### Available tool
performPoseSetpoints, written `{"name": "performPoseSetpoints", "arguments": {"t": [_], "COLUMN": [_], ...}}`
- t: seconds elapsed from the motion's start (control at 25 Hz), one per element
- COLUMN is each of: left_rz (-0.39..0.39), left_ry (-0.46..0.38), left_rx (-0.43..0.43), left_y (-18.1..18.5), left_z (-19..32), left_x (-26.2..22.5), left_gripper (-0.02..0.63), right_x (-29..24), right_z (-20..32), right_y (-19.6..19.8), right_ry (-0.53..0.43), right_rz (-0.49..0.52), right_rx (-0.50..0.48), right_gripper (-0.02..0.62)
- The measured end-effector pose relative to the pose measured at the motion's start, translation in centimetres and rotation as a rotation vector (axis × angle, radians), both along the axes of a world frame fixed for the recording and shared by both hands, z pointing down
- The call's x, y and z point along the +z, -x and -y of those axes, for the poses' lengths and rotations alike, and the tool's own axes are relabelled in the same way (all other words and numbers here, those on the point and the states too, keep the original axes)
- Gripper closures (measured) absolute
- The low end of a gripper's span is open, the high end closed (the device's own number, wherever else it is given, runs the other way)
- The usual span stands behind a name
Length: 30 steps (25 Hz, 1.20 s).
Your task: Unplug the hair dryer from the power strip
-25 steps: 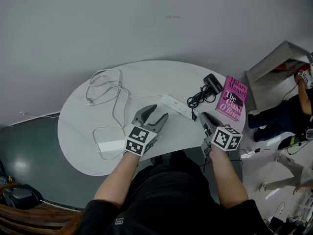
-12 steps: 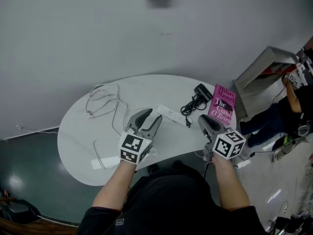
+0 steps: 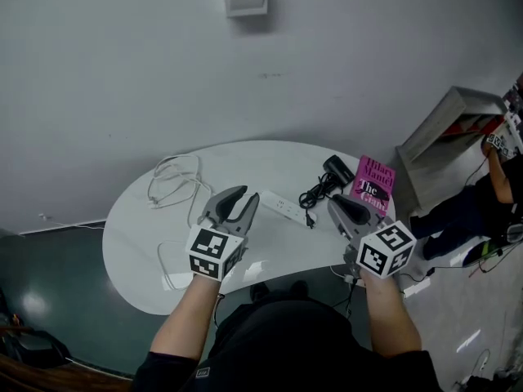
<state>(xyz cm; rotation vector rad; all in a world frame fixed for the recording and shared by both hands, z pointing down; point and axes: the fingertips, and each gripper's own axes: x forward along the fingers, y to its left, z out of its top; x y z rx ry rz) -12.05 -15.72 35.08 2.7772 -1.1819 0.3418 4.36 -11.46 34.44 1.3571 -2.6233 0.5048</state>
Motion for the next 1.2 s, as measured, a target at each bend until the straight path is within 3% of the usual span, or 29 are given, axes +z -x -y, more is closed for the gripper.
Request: {"name": "performPoseSetpoints", "arguments": {"t": [0.52,0.88,1.2], "left_rz": [-0.036,-0.042,-0.058], "left_ry": [-0.052,-0.149,-0.164], "left_rx": [-0.027,-0.082,-0.140], "left_y": [-4.6,-3.8,-2.1], "left_z": [-0.6,-2.2,-2.4], "left_x": [-6.1,-10.0,-10.5], "left_gripper": [0.515,0.526,0.532], "right_x": [-8.0,-12.2,-10.5], "right_z": [0.7,-1.2,-1.9], "right_y": [-4.9,-6.6,-7.0], "right_ry": [-0.157,-0.362,-0.386], "right_rz": [0.193,0.232,0.242], "right_rx": [-0.039,-0.092,-0.058], "right_gripper": [0.543,0.552,0.557]}}
